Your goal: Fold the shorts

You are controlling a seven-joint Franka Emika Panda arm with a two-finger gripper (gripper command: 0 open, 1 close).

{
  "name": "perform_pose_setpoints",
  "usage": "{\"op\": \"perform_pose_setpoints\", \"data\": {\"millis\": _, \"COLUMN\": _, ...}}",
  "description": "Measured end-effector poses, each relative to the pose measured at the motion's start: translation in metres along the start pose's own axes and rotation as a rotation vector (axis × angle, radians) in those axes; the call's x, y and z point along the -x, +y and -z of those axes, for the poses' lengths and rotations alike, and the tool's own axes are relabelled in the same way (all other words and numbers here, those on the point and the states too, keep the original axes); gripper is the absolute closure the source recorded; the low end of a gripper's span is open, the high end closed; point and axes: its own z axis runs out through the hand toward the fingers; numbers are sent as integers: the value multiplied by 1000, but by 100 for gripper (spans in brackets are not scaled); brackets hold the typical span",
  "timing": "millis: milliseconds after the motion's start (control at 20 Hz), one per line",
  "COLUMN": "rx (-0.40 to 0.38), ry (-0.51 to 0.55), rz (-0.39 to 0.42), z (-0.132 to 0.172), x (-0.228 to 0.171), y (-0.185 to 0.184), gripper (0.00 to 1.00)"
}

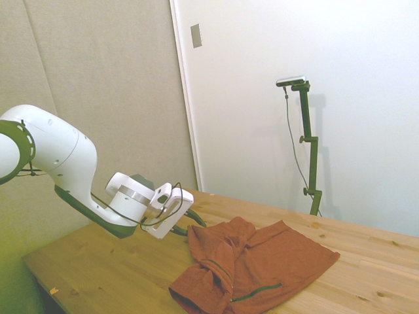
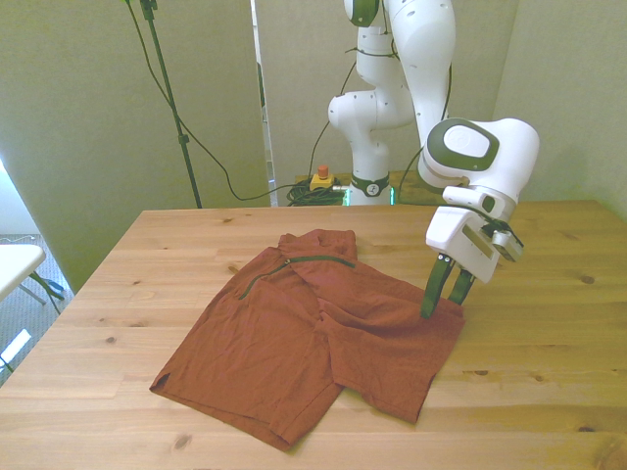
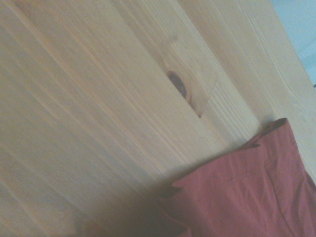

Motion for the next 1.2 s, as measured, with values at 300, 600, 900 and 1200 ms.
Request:
{"op": "perform_pose_setpoints", "data": {"millis": 300, "rx": -5, "ry": -6, "rz": 1, "z": -4, "x": 4, "y": -2, "gripper": 100}}
{"op": "perform_pose_setpoints", "data": {"millis": 600, "rx": -5, "ry": -11, "rz": -12, "z": -9, "x": 7, "y": 0, "gripper": 100}}
{"op": "perform_pose_setpoints", "data": {"millis": 900, "rx": 9, "ry": 9, "rz": -147, "z": -11, "x": -35, "y": 48, "gripper": 100}}
{"op": "perform_pose_setpoints", "data": {"millis": 1200, "rx": 86, "ry": 35, "rz": -260, "z": -23, "x": -78, "y": 146, "gripper": 100}}
